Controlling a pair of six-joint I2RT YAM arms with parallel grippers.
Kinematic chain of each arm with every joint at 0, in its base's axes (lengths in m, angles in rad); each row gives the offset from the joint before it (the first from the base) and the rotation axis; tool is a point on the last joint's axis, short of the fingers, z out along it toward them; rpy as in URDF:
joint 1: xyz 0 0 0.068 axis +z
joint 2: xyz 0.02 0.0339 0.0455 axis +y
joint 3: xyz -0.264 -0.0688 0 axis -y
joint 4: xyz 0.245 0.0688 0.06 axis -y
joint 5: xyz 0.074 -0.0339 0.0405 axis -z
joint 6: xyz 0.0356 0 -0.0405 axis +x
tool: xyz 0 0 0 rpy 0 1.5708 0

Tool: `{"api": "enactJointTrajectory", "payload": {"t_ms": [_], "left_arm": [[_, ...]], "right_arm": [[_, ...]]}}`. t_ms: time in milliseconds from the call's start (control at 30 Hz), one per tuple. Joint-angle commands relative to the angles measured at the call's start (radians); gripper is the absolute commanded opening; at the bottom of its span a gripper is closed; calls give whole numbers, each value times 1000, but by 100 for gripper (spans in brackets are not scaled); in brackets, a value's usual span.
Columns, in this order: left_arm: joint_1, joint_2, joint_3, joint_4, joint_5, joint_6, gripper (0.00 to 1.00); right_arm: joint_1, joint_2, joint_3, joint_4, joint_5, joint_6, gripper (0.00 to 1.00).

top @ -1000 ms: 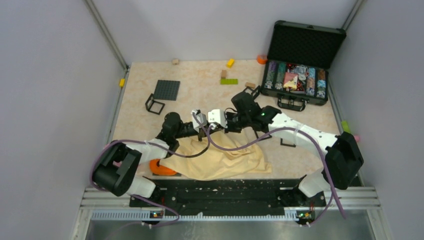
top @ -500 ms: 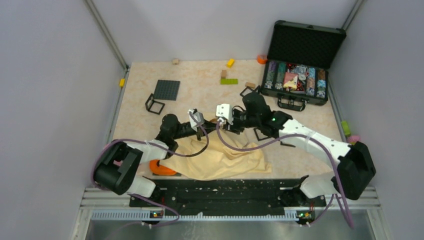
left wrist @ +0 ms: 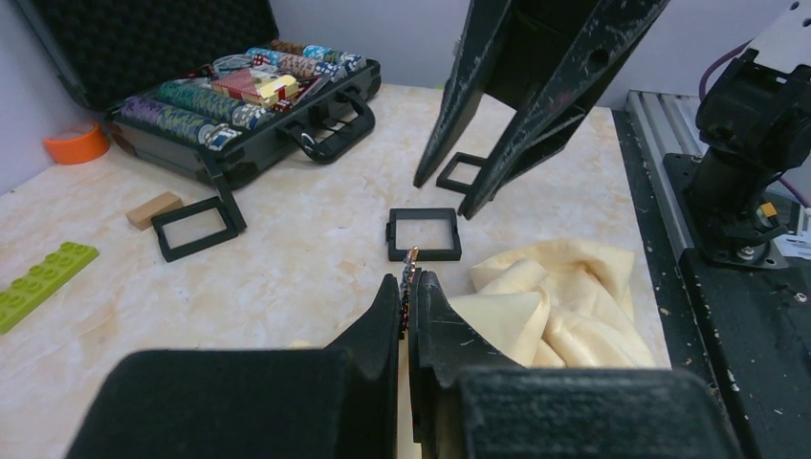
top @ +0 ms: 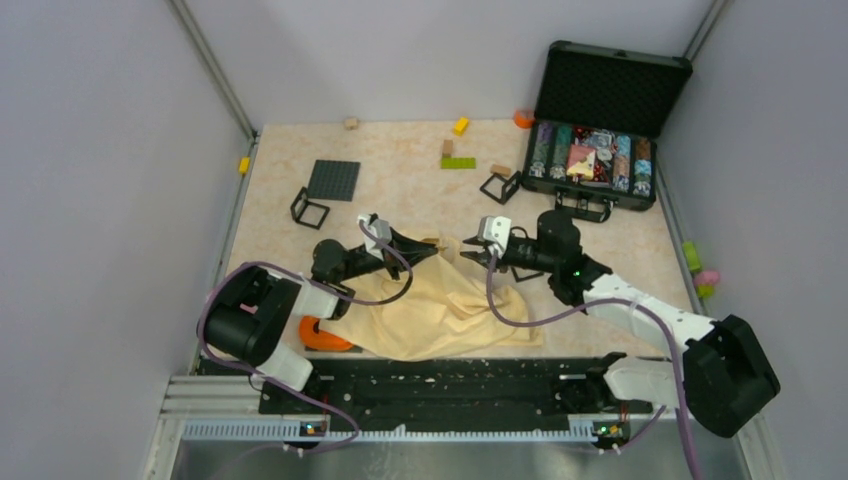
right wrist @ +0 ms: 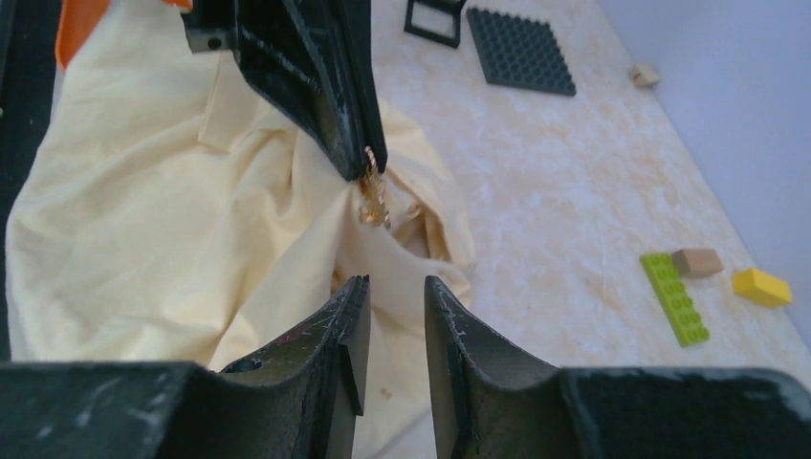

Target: Remove the brooch from the garment

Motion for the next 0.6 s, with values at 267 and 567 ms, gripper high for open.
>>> {"api": "enactJointTrajectory", "payload": {"t_ms": [267,567], "left_arm": [[-14,-41,39,165,50,-67,0],[-17,-36,53,165,50,-57,0]], "right_arm": [[-20,74,91,197,-209,24,31],[-20,125,123,134,-225,-18,33]]}}
